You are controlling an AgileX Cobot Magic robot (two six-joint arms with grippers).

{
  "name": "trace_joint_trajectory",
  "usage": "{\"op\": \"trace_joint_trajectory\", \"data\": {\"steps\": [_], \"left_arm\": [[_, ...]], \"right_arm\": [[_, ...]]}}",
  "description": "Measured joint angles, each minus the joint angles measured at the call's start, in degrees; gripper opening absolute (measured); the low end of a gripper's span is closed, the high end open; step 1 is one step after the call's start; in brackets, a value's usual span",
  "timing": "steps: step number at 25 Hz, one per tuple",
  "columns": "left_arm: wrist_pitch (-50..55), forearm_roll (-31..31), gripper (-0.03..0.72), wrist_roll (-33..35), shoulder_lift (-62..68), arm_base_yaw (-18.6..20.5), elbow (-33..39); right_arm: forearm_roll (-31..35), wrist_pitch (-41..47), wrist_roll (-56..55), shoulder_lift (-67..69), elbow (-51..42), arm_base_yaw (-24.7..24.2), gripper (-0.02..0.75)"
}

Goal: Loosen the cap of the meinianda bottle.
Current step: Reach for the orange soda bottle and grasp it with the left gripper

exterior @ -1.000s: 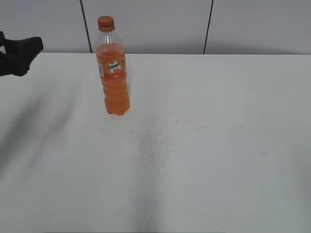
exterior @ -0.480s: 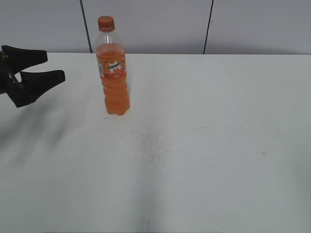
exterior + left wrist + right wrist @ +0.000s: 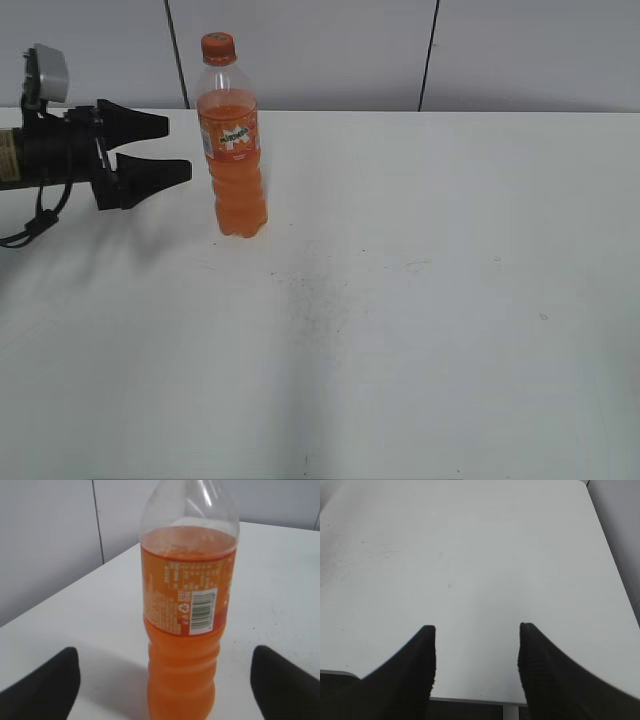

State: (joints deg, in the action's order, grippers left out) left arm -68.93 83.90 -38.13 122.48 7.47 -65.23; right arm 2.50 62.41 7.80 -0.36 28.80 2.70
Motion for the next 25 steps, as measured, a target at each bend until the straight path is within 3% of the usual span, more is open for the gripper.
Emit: {"op": "trace_joint_trajectory", "data": {"steps": [13,19,25], "left_arm": [[-0.04,2.74,0.592,-8.06,13.44,-9.4,-18.58],[-0.07,3.38,0.578,-9.66,14.82,-10.64,-20.35],[-0.07,5.35,0.497,-9.93,15.1,-10.31,-20.35]], "right_arm": [[0.0,0.0,0.0,0.0,0.0,0.0,0.4],[0.0,0.0,0.0,0.0,0.0,0.0,0.4],[0.0,0.0,0.0,0.0,0.0,0.0,0.4]]}}
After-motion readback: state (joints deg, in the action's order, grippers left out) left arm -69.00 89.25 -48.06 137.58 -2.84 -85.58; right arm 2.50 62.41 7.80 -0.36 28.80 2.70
